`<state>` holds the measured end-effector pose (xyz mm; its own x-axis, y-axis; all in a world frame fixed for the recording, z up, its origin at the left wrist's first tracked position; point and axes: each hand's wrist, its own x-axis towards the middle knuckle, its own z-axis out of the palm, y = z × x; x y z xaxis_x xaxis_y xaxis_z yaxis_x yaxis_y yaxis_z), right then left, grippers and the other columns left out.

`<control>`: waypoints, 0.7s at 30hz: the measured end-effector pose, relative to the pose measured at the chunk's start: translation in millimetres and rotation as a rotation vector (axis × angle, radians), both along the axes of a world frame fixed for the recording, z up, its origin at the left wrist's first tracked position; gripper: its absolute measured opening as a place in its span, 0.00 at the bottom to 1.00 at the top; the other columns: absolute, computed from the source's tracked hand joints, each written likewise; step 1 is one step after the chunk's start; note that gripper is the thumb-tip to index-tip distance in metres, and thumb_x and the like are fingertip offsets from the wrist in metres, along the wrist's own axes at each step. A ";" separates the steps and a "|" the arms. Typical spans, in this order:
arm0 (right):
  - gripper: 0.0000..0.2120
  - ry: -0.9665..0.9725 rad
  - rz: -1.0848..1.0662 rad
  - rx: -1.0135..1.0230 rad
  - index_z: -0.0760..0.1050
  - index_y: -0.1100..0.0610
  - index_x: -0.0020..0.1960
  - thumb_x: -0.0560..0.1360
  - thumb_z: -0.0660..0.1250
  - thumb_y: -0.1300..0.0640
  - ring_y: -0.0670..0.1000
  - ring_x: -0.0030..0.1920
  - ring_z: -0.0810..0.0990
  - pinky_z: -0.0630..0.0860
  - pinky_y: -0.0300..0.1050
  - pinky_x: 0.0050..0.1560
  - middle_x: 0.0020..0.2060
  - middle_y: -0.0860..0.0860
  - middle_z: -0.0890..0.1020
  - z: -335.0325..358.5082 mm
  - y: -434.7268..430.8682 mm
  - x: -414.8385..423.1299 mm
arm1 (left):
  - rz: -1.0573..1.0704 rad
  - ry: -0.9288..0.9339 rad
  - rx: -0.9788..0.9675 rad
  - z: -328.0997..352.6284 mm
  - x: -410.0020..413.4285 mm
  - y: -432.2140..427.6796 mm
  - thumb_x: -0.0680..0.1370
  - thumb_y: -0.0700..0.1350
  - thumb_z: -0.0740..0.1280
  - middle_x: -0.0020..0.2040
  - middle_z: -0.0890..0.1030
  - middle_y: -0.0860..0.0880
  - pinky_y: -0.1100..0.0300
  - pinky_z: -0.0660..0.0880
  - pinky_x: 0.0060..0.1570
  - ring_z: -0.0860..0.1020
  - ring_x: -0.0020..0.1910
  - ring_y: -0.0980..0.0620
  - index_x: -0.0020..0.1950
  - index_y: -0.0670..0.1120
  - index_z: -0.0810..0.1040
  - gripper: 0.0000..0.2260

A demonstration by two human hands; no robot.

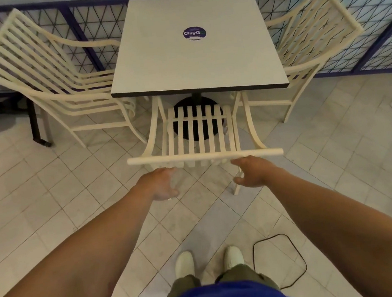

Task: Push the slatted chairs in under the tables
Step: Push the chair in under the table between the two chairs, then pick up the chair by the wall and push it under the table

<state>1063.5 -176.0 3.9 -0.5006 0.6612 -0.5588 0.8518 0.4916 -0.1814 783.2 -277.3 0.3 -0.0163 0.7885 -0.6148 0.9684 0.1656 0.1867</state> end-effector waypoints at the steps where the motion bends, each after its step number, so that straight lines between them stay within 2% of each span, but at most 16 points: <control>1: 0.32 -0.009 0.006 -0.010 0.61 0.52 0.79 0.79 0.66 0.44 0.57 0.66 0.75 0.73 0.54 0.66 0.69 0.56 0.74 -0.4 -4.0 -1.9 | 0.009 -0.005 -0.014 -0.2 2.0 -3.6 0.77 0.58 0.70 0.77 0.67 0.48 0.48 0.73 0.65 0.69 0.72 0.45 0.82 0.53 0.55 0.39; 3: 0.33 -0.021 0.025 -0.038 0.61 0.52 0.79 0.79 0.65 0.42 0.58 0.66 0.75 0.72 0.55 0.67 0.69 0.57 0.75 -0.7 -18.9 -4.4 | 0.043 -0.045 -0.069 -1.6 6.8 -17.8 0.77 0.58 0.71 0.78 0.65 0.45 0.49 0.71 0.68 0.68 0.74 0.44 0.82 0.53 0.55 0.39; 6: 0.33 0.006 0.065 -0.055 0.61 0.53 0.79 0.79 0.65 0.43 0.58 0.71 0.70 0.67 0.54 0.71 0.74 0.56 0.70 -3.1 -31.9 -10.5 | 0.130 -0.153 -0.114 -4.6 12.4 -35.8 0.78 0.54 0.72 0.79 0.64 0.44 0.51 0.67 0.71 0.67 0.75 0.44 0.82 0.51 0.56 0.38; 10: 0.33 -0.003 0.131 -0.125 0.61 0.53 0.79 0.79 0.65 0.41 0.57 0.75 0.65 0.64 0.54 0.74 0.76 0.55 0.66 -9.3 -39.5 -18.6 | 0.255 -0.234 -0.132 -7.4 23.0 -62.9 0.78 0.52 0.72 0.77 0.69 0.45 0.56 0.69 0.66 0.72 0.71 0.46 0.81 0.49 0.60 0.35; 16: 0.36 -0.043 0.297 -0.210 0.60 0.53 0.79 0.78 0.64 0.38 0.57 0.73 0.68 0.65 0.52 0.72 0.76 0.54 0.67 -17.9 -48.2 -52.3 | 0.488 -0.292 -0.162 -11.2 20.6 -114.0 0.78 0.54 0.72 0.75 0.71 0.47 0.53 0.71 0.67 0.74 0.69 0.46 0.81 0.51 0.59 0.36; 21: 0.36 -0.021 0.447 -0.252 0.60 0.54 0.79 0.78 0.65 0.39 0.56 0.75 0.66 0.63 0.52 0.73 0.76 0.52 0.67 -3.8 -71.8 -116.5 | 0.679 -0.318 -0.097 -5.5 -2.8 -169.5 0.78 0.54 0.72 0.74 0.72 0.47 0.53 0.71 0.67 0.75 0.67 0.47 0.81 0.51 0.59 0.36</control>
